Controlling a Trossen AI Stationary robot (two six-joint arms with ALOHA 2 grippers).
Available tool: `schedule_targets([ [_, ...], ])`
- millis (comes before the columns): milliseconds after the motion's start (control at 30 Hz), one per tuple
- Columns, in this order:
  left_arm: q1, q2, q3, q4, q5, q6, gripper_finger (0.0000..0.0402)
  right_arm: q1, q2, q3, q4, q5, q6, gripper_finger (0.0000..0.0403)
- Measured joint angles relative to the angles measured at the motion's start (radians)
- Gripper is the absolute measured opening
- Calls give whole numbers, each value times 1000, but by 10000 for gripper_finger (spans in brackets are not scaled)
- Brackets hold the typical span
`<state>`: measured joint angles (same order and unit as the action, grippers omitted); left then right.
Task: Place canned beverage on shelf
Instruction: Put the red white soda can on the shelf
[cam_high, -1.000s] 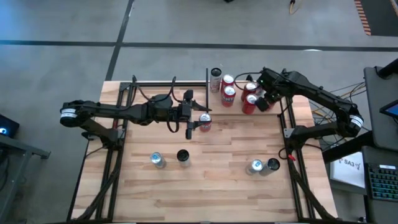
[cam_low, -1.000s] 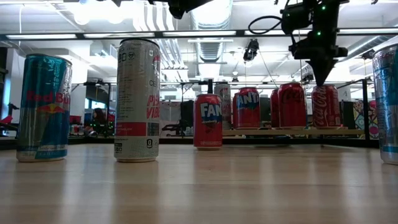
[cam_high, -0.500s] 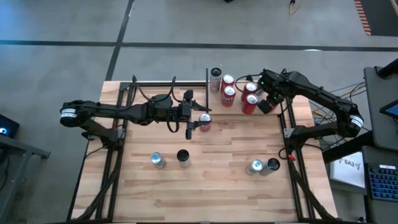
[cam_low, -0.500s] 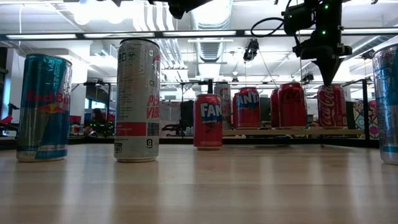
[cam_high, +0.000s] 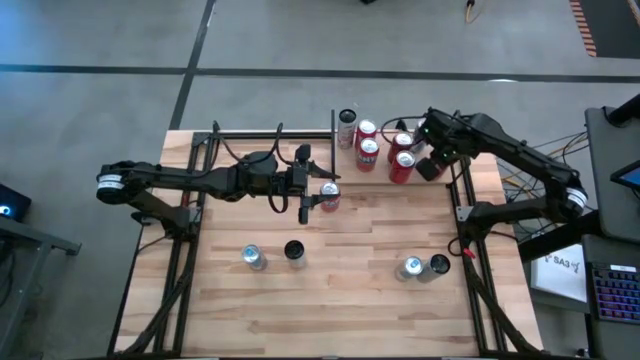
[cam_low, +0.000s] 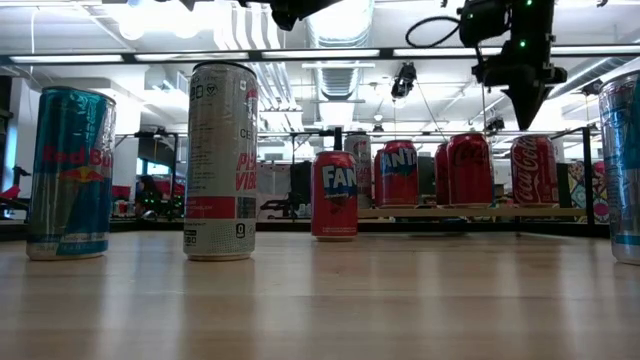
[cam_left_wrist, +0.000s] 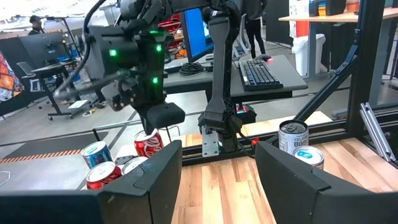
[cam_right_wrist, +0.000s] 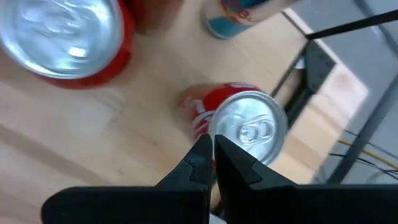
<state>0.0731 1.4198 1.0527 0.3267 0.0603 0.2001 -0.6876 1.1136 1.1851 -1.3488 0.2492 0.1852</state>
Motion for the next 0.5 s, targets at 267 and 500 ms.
schedule_targets([
  [267, 0, 0, 0, -1, 0, 0, 190, 0, -2, 4, -49, -171, 31, 9],
  [500, 0, 0, 0, -2, 0, 0, 190, 0, 1, -16, -61, -100, 53, 9],
])
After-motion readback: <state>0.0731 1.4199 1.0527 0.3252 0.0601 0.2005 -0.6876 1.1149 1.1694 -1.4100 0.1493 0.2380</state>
